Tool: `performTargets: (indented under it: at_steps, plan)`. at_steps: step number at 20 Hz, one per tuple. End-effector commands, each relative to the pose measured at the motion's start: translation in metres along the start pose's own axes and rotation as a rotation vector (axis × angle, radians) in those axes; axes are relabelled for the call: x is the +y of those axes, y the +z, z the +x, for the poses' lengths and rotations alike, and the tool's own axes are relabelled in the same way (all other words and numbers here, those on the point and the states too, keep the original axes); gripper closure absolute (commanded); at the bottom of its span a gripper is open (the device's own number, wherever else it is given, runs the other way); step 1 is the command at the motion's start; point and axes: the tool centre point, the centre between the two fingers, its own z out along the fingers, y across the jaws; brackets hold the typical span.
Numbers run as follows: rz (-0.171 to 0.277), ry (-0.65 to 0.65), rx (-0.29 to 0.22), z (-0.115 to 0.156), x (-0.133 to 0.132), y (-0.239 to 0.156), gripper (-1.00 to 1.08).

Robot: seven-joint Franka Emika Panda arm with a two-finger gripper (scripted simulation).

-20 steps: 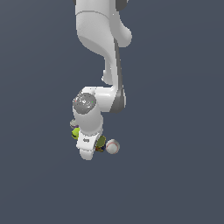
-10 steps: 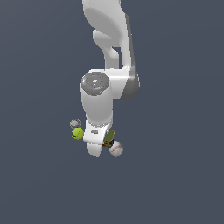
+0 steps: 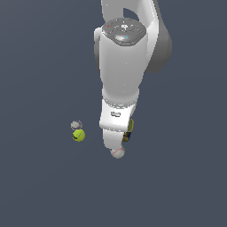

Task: Pick up a designated object from a clutter of objects.

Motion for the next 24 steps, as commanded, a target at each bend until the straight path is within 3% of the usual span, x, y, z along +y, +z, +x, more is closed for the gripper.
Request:
performTargets:
  at_steps: [1,12,24]
  plan:
    - [-0.003,0.000,0.001,0.015,0.000,-0.029,1.08]
    - [-0.003,0.001,0.001,0.068,0.002,-0.128,1.08]
    - [-0.003,0.001,0.002,0.092,0.006,-0.172,1.08]
